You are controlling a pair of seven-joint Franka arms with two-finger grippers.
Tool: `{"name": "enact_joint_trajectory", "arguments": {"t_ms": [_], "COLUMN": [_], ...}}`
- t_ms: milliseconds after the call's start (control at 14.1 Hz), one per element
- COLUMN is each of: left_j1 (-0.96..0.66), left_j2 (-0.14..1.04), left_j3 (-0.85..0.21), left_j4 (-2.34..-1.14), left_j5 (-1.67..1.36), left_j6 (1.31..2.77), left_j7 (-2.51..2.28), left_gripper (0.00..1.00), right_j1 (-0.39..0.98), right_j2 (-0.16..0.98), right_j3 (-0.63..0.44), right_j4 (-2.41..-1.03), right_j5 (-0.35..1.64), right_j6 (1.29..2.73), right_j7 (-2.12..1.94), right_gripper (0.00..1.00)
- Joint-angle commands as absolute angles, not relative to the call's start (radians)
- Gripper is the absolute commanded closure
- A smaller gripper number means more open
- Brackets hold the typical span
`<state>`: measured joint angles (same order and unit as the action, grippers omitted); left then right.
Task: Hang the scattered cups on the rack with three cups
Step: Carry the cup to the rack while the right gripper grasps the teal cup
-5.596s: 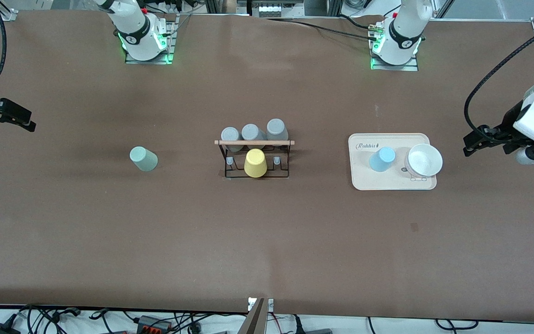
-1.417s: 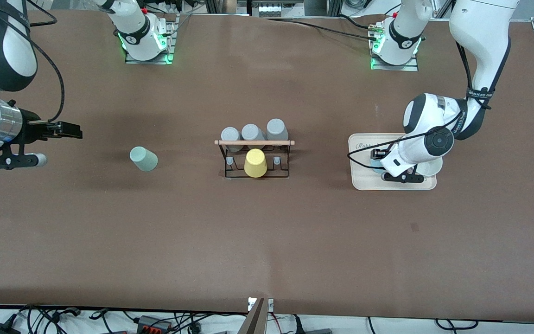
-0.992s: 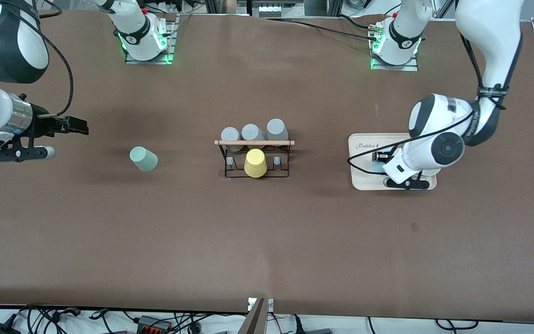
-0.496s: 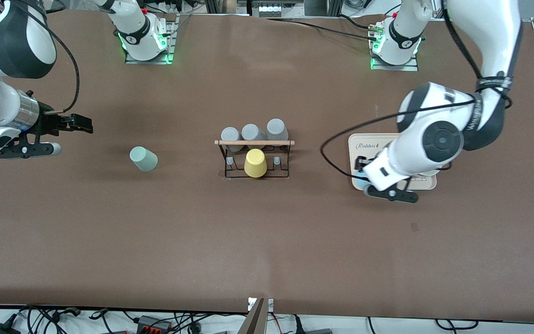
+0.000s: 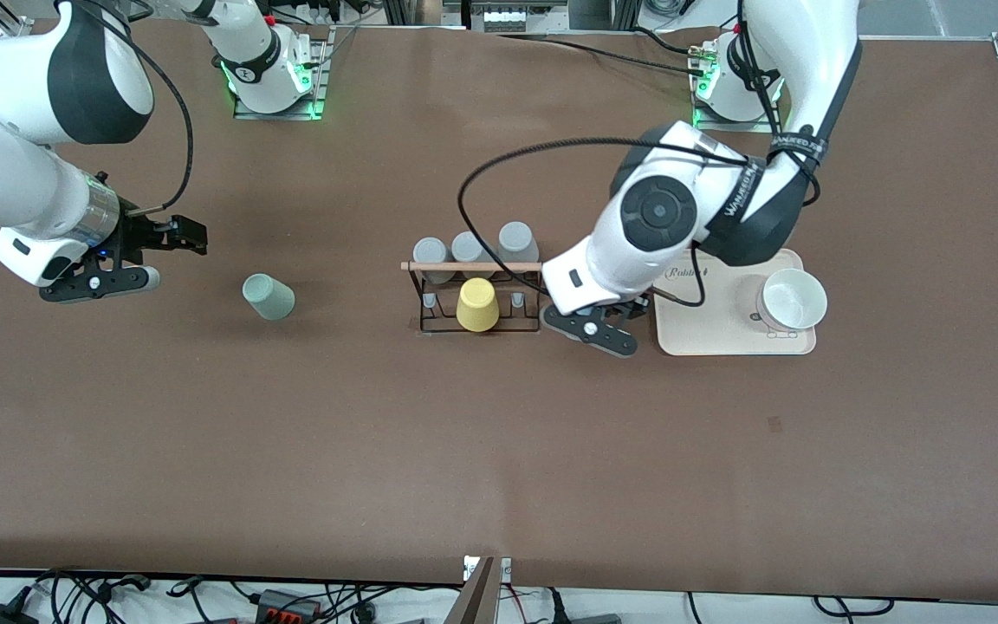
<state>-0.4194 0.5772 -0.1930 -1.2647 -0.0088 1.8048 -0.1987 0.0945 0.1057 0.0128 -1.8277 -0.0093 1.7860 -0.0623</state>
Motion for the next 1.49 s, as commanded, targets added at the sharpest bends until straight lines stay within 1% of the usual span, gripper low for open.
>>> {"name": "enact_joint_trajectory", "arguments": {"t_ms": [0, 142, 283, 425, 708, 921, 1204, 1417], "left_j1": [-0.469, -0.508, -0.512, -0.532, -0.548, -0.56, -0.56, -0.563], "left_j2": [0.626, 0.653, 0.693, 0.721, 0.733, 0.732, 0.732, 0.739], "left_j3": [-0.181, -0.169, -0.17, -0.17, -0.17, -0.17, -0.169, -0.17], "left_j4": [-1.172, -1.164, -1.119, -1.088, -1.097, -1.1, -1.101, -1.103], "left_j5": [-0.023, -0.017, -0.015, -0.014, -0.011, -0.011, -0.006, 0.012], "left_j6": [1.772, 1.788, 1.813, 1.813, 1.802, 1.77, 1.736, 1.736], "left_j7": [-0.201, -0.232, -0.229, -0.227, -0.229, -0.23, -0.232, -0.232], "left_gripper": [0.7, 0.7, 0.7, 0.7, 0.7, 0.69, 0.69, 0.68], "right_j1": [0.104, 0.117, 0.12, 0.135, 0.141, 0.149, 0.152, 0.149], "right_j2": [0.077, 0.08, 0.086, 0.08, 0.089, 0.149, 0.175, 0.199], "right_j3": [0.009, 0.009, 0.011, 0.009, 0.011, 0.009, 0.011, 0.011], "right_j4": [-1.926, -1.954, -1.977, -2.038, -2.124, -2.148, -2.252, -2.275], "right_j5": [-0.023, -0.023, -0.023, -0.021, -0.021, -0.021, -0.021, -0.021], "right_j6": [1.888, 1.933, 1.969, 2.038, 2.164, 2.252, 2.416, 2.454], "right_j7": [-0.063, -0.061, -0.061, -0.06, -0.06, -0.064, -0.067, -0.066], "right_gripper": [0.0, 0.0, 0.0, 0.0, 0.0, 0.0, 0.0, 0.0]}}
